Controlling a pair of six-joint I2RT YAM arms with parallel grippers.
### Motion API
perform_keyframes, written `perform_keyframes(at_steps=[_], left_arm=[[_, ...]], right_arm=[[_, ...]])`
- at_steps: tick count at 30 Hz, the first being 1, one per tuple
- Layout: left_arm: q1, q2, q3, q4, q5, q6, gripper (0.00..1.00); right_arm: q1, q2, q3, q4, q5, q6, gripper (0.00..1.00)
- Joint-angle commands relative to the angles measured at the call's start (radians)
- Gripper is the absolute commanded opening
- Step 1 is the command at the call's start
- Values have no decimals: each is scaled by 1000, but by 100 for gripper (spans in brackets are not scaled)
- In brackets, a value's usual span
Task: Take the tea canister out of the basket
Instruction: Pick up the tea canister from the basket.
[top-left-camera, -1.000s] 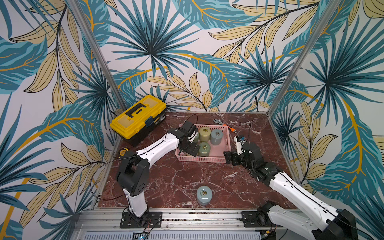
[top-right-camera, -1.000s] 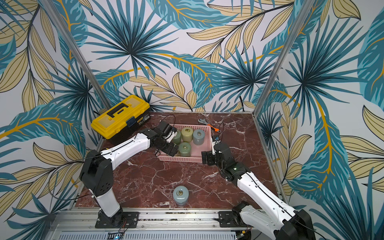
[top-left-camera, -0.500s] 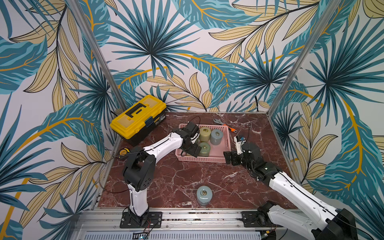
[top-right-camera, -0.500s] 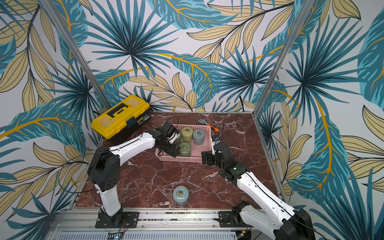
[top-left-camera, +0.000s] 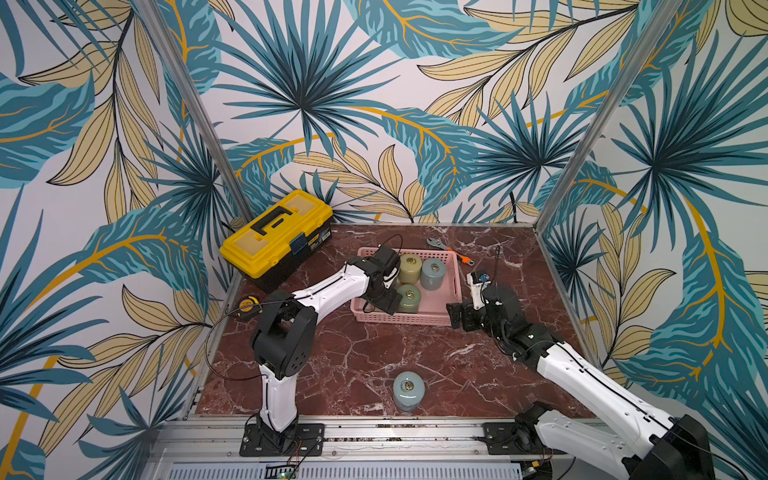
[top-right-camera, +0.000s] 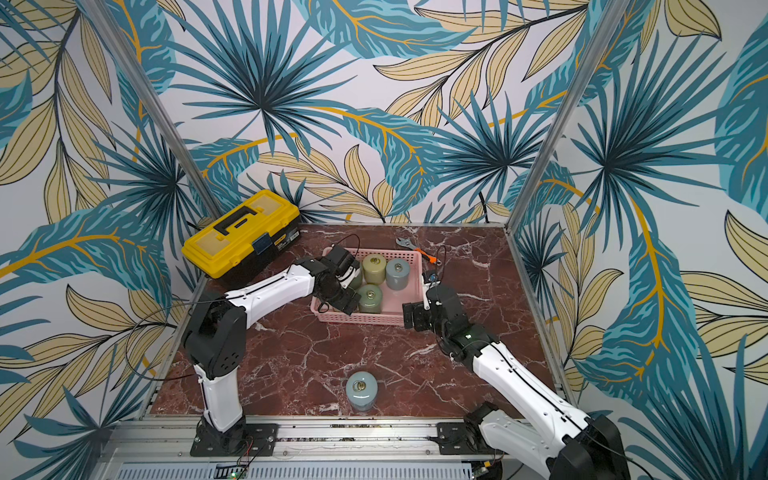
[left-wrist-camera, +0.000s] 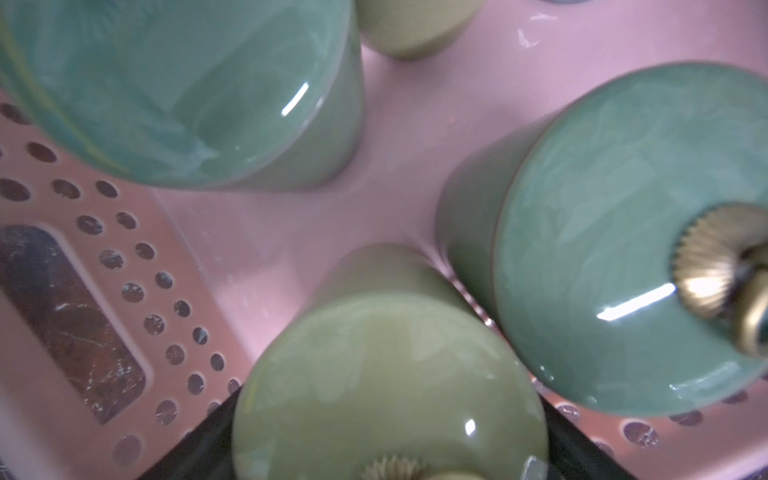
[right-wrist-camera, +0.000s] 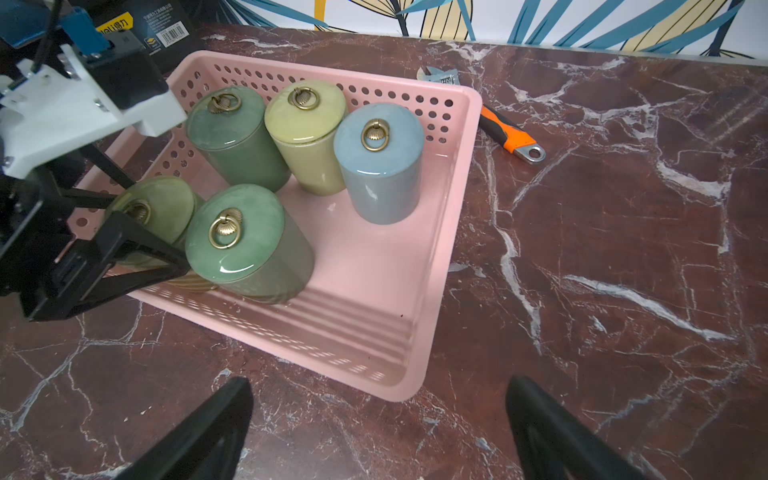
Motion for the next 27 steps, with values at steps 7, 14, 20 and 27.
perform_keyframes(at_steps=[7,14,20,27], left_arm=[[-4,13,41,-1,-17,20,78],[-4,-8,47,-2,-13,20,64],[-4,-28,85,-34,-6,17,58],[-3,-52,132,-75,-14,16,56]], right_arm=[[-2,5,-21,20,-2,2,99],[-1,-2,-21,18,-2,3,99],[-1,1,-22,17,-3,3,99],[-2,-6,-21,16,-1,4,99]])
